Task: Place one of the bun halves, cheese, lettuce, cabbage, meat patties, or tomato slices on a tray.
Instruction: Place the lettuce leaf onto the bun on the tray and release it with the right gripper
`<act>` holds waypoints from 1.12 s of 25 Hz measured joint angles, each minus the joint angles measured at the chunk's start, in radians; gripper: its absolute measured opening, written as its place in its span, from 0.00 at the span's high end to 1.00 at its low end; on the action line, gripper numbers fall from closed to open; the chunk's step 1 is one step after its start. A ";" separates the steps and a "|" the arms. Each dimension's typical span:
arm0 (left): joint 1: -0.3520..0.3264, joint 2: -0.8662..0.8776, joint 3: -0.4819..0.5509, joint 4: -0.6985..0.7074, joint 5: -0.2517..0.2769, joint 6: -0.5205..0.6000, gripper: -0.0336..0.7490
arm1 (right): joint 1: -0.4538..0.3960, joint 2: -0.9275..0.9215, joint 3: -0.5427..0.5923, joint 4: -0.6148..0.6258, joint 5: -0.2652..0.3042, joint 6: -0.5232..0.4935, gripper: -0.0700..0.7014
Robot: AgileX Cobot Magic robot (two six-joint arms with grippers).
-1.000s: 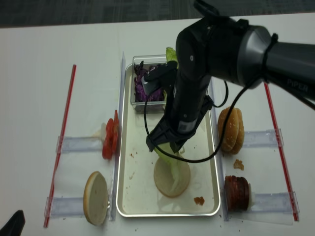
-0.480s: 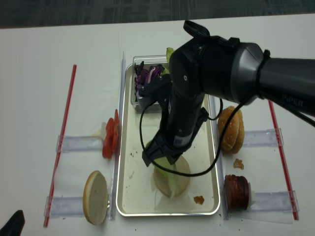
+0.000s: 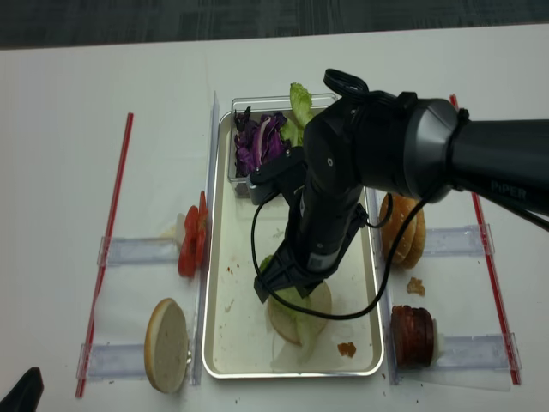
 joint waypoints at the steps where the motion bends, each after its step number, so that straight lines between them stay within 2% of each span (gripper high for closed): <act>1: 0.000 0.000 0.000 0.000 0.000 0.000 0.42 | 0.000 0.000 0.000 0.000 0.000 0.000 0.87; 28: 0.000 0.000 0.000 0.000 0.000 0.000 0.42 | 0.000 0.051 0.002 -0.022 -0.022 -0.011 0.87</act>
